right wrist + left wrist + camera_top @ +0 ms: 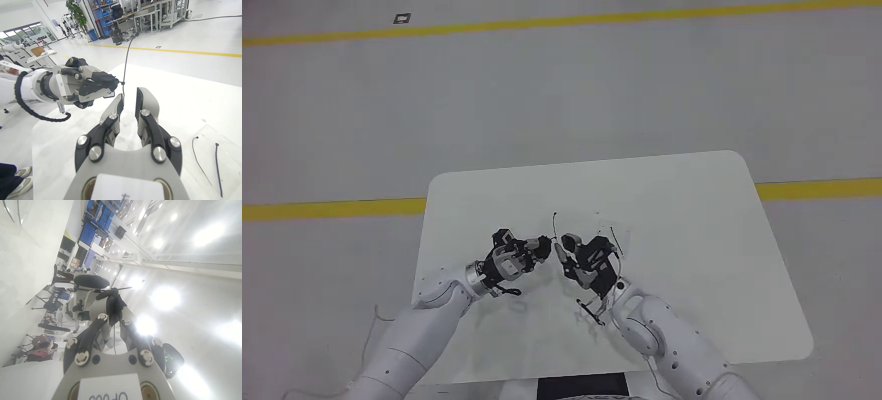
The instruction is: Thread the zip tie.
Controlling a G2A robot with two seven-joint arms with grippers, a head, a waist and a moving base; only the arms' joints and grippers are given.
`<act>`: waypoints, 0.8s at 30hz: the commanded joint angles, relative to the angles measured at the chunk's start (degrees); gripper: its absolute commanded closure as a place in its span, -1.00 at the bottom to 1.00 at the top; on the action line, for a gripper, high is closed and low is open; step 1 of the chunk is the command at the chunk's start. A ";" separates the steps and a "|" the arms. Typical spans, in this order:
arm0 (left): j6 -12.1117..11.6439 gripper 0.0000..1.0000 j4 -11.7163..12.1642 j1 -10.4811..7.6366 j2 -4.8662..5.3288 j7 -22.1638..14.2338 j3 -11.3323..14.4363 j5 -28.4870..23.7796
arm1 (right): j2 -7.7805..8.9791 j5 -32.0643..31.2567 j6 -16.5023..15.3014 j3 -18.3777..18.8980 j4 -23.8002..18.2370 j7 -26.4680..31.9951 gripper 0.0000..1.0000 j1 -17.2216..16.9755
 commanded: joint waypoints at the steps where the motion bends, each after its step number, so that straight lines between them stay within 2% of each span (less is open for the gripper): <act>1: 0.05 1.00 0.03 -0.01 0.01 -0.06 -0.02 0.02 | -0.02 -0.12 0.12 -0.07 0.00 0.00 0.86 0.00; 2: 0.10 1.00 0.04 -0.01 0.01 -0.09 -0.02 0.05 | -0.04 -0.21 0.23 -0.12 0.03 0.03 1.00 -0.01; 24: 0.11 1.00 0.52 -0.10 0.05 -0.30 -0.52 -0.29 | 0.44 -1.67 0.91 1.60 0.30 0.93 1.00 -1.61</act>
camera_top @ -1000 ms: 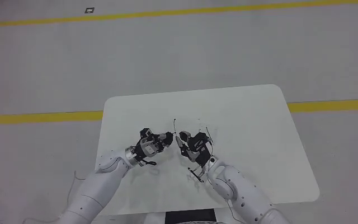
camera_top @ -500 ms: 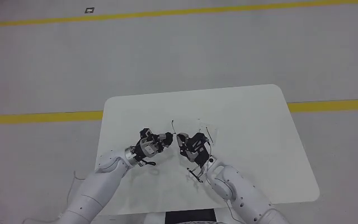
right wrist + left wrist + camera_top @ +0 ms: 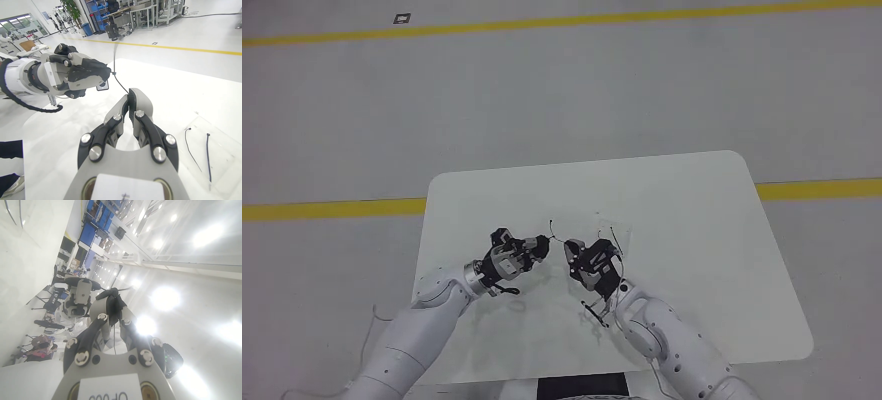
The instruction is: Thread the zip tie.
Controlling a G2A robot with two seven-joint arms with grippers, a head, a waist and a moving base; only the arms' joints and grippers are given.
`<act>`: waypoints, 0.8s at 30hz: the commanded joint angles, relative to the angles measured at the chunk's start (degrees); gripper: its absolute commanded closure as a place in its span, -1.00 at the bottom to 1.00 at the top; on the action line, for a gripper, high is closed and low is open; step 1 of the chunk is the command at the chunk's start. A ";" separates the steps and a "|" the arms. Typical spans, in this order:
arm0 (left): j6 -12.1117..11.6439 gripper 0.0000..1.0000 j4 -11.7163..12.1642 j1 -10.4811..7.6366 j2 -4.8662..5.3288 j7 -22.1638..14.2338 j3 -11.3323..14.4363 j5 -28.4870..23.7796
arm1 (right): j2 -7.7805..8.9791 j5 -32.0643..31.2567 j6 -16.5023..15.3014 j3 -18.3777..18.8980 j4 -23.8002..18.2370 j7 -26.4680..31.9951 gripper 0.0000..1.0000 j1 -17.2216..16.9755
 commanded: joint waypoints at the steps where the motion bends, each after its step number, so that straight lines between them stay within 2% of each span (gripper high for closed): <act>1: -0.05 1.00 0.05 0.05 -0.01 0.06 -0.06 -0.16 | 0.06 0.05 -0.03 0.28 0.08 0.11 1.00 -0.18; 15: 0.11 1.00 0.00 0.40 0.00 0.38 -0.30 -0.48 | 0.38 0.88 -0.11 1.75 0.36 1.29 1.00 -0.98; 24: 0.02 1.00 0.37 0.01 -0.14 0.32 -0.16 -0.92 | 0.54 1.07 -0.22 2.50 0.73 1.95 1.00 -1.13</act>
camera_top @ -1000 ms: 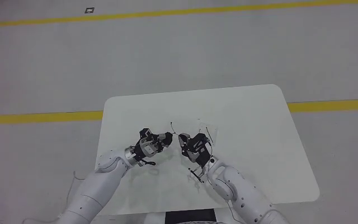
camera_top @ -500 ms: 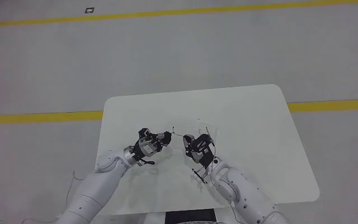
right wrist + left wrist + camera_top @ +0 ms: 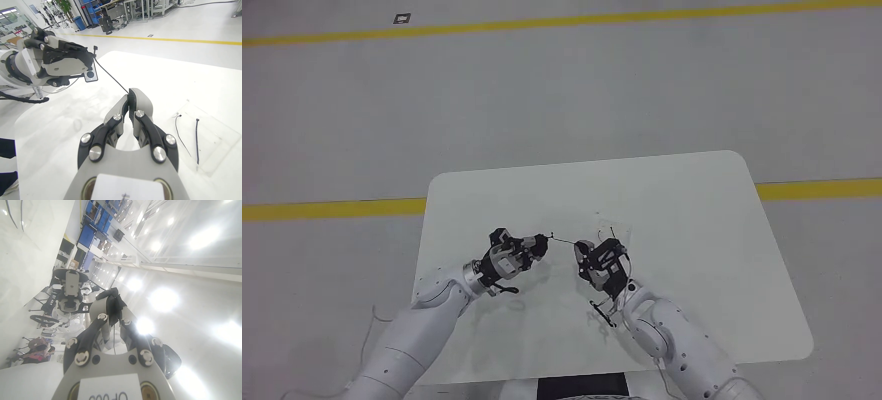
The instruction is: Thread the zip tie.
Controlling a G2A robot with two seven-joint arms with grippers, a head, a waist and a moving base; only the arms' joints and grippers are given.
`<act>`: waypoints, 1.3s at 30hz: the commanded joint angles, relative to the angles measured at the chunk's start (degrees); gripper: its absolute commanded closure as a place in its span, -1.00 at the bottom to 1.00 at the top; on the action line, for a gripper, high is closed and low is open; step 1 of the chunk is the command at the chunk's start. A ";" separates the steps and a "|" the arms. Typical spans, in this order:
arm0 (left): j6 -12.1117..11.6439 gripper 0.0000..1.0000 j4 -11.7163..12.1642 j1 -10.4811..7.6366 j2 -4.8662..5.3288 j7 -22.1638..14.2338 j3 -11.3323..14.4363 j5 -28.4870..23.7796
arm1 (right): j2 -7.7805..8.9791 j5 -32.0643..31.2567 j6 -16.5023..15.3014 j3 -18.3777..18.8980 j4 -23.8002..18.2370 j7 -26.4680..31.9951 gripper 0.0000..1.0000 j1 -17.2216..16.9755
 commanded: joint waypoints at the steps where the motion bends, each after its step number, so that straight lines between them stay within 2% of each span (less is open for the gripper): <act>1: -0.05 1.00 0.16 -0.15 -0.06 -0.07 0.06 -0.23 | 0.03 0.08 0.02 0.15 0.06 0.15 1.00 -0.06; 21: -0.25 1.00 2.09 -2.24 -0.60 -0.82 0.56 -1.36 | 0.27 0.75 0.50 1.47 0.86 1.01 1.00 -0.54; 26: -0.59 1.00 2.66 -2.59 -0.59 -0.72 0.37 -0.75 | 0.46 1.60 1.19 3.00 0.62 0.78 1.00 -0.91; 27: -0.66 1.00 2.75 -2.63 -0.56 -0.70 0.26 -0.51 | 0.54 1.86 1.18 3.49 0.36 0.65 0.50 -1.07; 28: -0.71 1.00 2.85 -2.66 -0.52 -0.74 0.13 -0.34 | 0.63 2.23 0.96 4.06 -0.04 0.51 -0.56 -1.22; 29: -0.75 1.00 2.94 -2.67 -0.46 -0.78 -0.09 -0.22 | 0.77 2.37 0.51 4.65 -0.57 0.40 -1.00 -1.40; 39: -1.04 1.00 2.92 -2.76 -0.34 -1.03 -0.27 0.88 | 0.77 2.37 0.51 4.65 -0.57 0.40 -1.00 -1.40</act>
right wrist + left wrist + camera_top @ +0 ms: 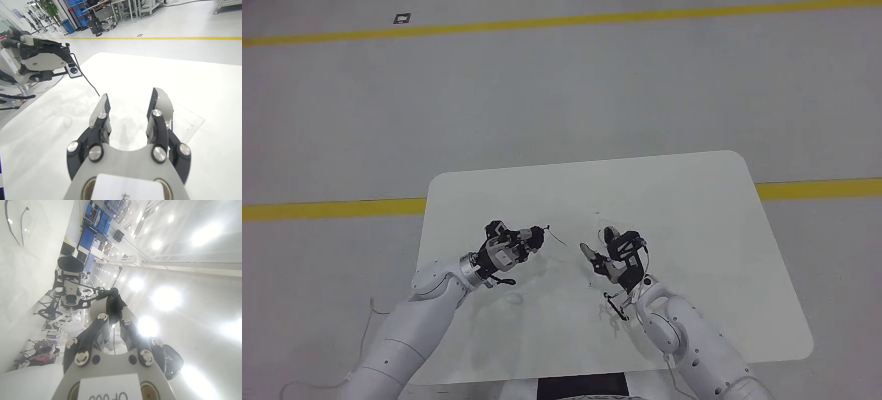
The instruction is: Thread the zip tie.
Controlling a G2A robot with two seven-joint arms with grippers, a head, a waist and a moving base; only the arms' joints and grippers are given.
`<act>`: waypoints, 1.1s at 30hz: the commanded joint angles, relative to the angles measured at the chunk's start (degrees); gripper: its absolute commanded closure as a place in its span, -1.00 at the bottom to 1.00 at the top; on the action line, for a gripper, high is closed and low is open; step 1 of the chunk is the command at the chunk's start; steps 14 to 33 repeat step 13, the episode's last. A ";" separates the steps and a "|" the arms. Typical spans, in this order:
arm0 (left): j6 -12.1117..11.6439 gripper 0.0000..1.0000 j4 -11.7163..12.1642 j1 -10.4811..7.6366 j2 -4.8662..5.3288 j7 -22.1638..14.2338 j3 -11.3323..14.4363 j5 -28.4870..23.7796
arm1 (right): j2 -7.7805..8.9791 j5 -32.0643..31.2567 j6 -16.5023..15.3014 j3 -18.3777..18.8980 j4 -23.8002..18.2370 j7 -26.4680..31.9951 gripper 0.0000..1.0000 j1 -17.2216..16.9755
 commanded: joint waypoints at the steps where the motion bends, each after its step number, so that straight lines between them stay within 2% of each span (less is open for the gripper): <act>1: -0.01 1.00 -0.05 0.01 -0.01 0.36 0.01 0.03 | 0.00 0.00 0.00 0.00 0.00 0.00 -1.00 0.00; 4: -0.33 1.00 -0.67 -0.05 0.11 2.34 -0.86 0.30 | 0.02 2.46 0.19 1.27 -0.05 -0.21 -1.00 0.06; 9: -0.96 1.00 -1.05 0.28 0.92 2.23 -4.41 0.67 | 0.42 5.89 -0.65 4.59 -0.87 -0.11 -1.00 -0.48; 13: -1.64 1.00 -2.44 1.31 1.53 2.12 -7.29 0.32 | 0.48 8.67 -0.97 5.91 -1.77 -0.20 -1.00 -0.91; 33: -1.64 1.00 -2.44 1.31 1.53 2.12 -7.29 0.32 | 0.48 8.67 -0.97 5.91 -1.77 -0.20 -1.00 -0.91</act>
